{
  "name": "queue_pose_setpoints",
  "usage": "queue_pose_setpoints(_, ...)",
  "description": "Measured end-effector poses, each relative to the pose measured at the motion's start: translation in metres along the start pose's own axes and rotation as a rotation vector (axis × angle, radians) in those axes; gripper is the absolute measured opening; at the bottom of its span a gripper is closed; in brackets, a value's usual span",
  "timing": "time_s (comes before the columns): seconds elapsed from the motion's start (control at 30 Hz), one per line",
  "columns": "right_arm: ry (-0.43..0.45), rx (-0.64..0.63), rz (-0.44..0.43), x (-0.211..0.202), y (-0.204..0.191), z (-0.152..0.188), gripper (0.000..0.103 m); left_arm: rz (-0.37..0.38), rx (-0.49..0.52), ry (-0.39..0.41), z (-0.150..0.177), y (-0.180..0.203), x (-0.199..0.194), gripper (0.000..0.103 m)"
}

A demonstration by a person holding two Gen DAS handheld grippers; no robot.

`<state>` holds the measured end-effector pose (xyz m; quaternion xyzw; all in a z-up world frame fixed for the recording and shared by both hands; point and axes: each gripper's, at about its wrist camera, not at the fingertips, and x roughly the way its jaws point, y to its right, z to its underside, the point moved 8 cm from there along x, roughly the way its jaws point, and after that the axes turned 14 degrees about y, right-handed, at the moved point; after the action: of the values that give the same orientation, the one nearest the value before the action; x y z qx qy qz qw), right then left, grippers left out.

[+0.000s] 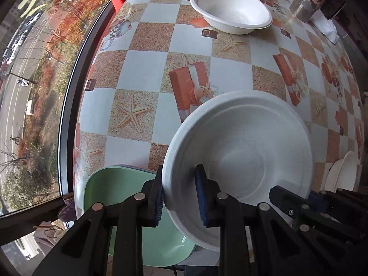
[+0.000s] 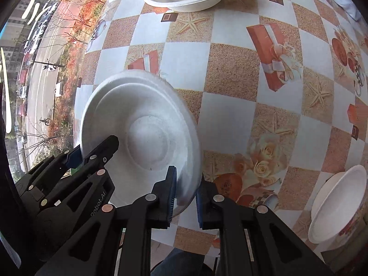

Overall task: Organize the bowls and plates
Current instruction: 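Lift the bowl with both grippers and carry it onto another white bowl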

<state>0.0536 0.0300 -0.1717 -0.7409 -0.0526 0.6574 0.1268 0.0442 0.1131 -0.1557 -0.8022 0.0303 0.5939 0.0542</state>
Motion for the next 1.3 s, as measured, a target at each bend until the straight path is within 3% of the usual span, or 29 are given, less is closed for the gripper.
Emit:
queue_pose_setpoints(0.4,0.021,0.05,0.034,-0.042,0.042,0.041,0.017,0.053,0.15,-0.017,0.039,0.047,-0.029,0.028)
queue_pose_setpoints(0.5,0.028,0.083,0.036,-0.049,0.053,0.049,0.017,0.069,0.243,-0.014,0.046,0.064,-0.034,0.03)
queue_pose_setpoints(0.57,0.038,0.111,0.034,-0.052,0.063,0.072,0.017,0.086,0.299,-0.002,0.054,0.075,-0.037,0.03)
queue_pose_setpoints(0.93,0.11,0.3,0.049,-0.083,0.116,0.096,0.017,0.142,0.486,0.012,0.059,0.146,-0.053,0.036)
queue_pose_setpoints(1.3,0.164,0.494,0.084,-0.115,0.196,0.115,0.017,0.21,0.597,0.011,0.049,0.225,-0.053,0.036)
